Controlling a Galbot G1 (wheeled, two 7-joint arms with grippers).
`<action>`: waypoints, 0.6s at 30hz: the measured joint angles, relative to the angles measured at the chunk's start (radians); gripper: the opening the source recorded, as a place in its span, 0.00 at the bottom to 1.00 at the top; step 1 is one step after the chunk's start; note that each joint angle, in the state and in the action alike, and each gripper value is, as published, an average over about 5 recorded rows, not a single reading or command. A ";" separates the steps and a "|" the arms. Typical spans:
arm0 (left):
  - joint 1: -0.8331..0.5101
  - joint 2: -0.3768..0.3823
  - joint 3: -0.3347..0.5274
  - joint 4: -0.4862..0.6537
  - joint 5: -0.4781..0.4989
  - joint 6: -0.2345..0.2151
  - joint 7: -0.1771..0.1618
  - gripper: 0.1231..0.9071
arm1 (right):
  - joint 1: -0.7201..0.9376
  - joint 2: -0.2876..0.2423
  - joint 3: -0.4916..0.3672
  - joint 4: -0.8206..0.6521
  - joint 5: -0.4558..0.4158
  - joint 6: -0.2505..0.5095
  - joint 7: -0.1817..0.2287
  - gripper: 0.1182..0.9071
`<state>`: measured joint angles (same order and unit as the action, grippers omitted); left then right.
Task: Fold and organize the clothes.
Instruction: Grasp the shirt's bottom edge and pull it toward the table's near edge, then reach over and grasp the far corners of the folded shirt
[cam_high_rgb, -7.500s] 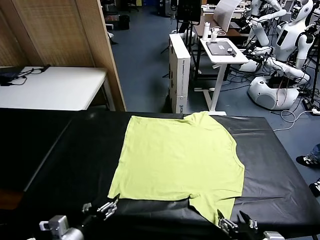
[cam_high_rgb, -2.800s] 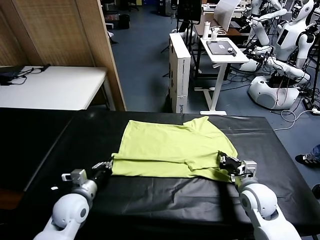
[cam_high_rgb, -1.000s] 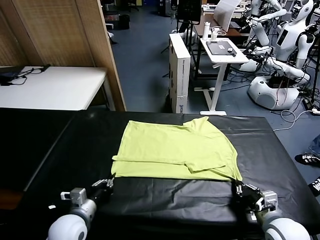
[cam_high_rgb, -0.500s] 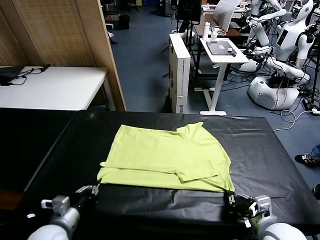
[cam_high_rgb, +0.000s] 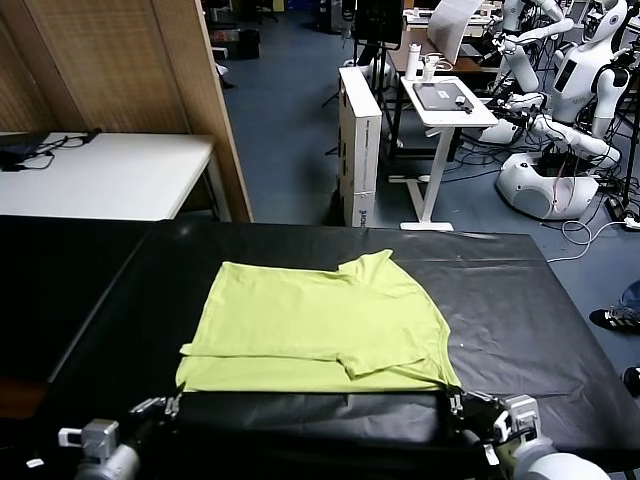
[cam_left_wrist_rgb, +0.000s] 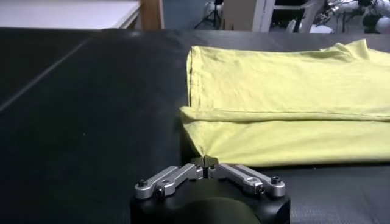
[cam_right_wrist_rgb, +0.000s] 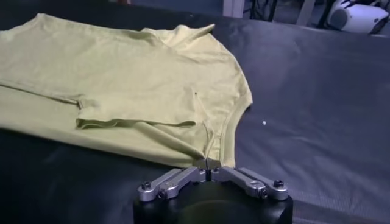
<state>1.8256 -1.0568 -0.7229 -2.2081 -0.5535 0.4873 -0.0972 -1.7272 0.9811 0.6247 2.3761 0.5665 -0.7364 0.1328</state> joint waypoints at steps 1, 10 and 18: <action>0.001 0.000 -0.004 -0.006 0.002 0.016 -0.003 0.76 | 0.000 -0.002 0.004 0.009 0.006 0.000 0.000 0.91; -0.097 -0.001 -0.021 -0.037 -0.169 0.126 -0.119 1.00 | 0.124 -0.028 -0.003 -0.004 0.094 0.000 -0.005 1.00; -0.292 0.017 0.023 0.029 -0.323 0.167 -0.112 1.00 | 0.396 -0.055 -0.090 -0.180 0.148 0.000 -0.017 1.00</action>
<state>1.5334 -1.0399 -0.7000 -2.1796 -0.8767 0.6543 -0.2095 -1.3314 0.9256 0.5351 2.1958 0.7146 -0.7365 0.1156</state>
